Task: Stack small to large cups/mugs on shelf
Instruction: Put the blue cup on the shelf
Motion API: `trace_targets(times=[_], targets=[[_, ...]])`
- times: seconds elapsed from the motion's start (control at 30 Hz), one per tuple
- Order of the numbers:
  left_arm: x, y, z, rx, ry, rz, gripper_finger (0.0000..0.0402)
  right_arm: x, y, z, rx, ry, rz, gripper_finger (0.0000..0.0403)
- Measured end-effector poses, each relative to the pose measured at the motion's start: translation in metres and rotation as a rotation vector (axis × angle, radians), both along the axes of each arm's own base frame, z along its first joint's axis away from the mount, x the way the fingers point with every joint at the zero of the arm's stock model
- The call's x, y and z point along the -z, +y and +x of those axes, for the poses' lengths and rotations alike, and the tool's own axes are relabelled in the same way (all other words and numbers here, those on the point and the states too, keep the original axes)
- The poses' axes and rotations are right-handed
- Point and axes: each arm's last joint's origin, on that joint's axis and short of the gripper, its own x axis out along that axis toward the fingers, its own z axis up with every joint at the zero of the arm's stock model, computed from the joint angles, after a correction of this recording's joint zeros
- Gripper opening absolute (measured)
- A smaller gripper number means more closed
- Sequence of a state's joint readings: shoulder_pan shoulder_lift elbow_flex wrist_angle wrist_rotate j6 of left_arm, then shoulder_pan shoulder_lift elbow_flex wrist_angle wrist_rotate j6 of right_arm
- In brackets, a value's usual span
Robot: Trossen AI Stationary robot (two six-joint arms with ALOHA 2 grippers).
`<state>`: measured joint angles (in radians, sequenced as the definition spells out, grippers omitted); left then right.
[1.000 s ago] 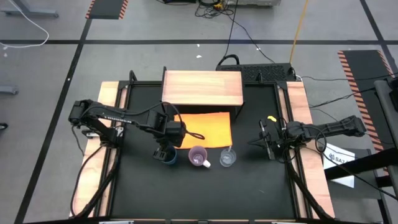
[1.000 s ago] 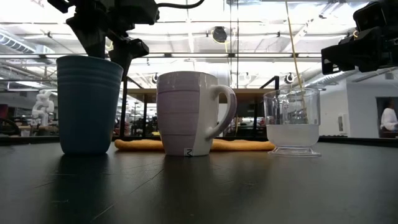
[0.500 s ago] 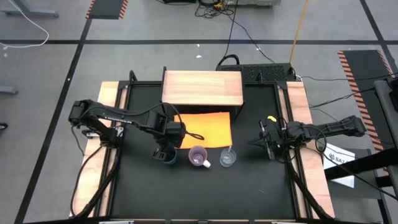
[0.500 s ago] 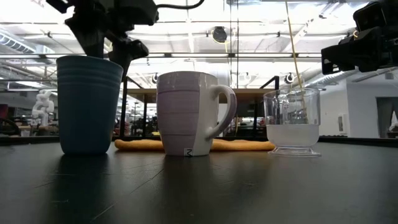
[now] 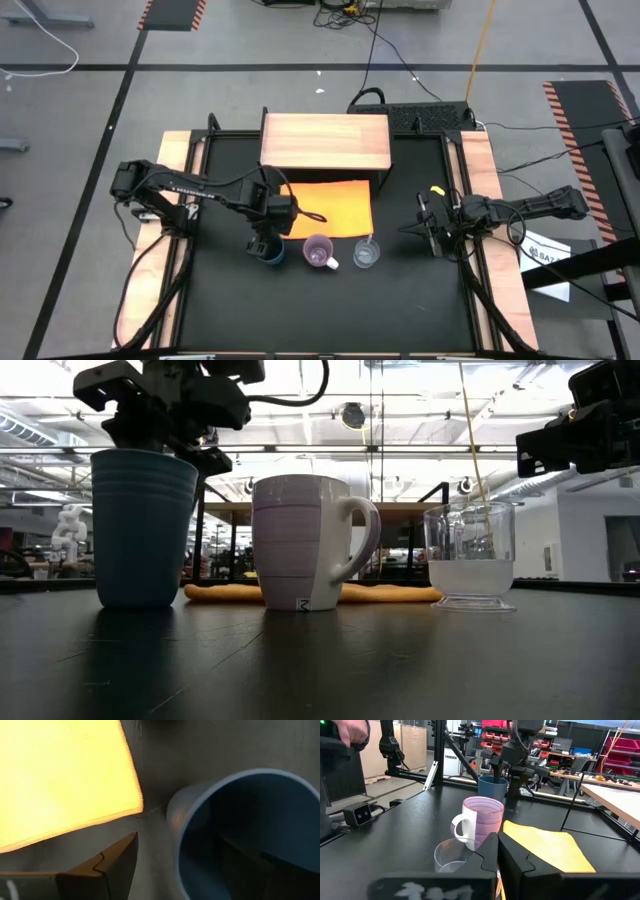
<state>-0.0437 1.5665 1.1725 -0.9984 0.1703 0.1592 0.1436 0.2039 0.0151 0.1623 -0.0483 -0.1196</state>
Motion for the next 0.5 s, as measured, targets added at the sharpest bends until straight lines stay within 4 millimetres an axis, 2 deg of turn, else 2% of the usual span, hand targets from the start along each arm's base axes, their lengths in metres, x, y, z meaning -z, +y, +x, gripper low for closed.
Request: trace_targets(times=[0.23, 0.5], targets=[[0.0, 0.001, 0.001, 0.012, -0.008, 0.006, 0.0257, 0.0, 0.0, 0.0, 0.0, 0.001, 0.001, 0.0], [-0.016, 0.001, 0.004, 0.012, -0.025, -0.003, 0.0257, 0.0, 0.0, 0.0, 0.0, 0.001, -0.001, 0.0]])
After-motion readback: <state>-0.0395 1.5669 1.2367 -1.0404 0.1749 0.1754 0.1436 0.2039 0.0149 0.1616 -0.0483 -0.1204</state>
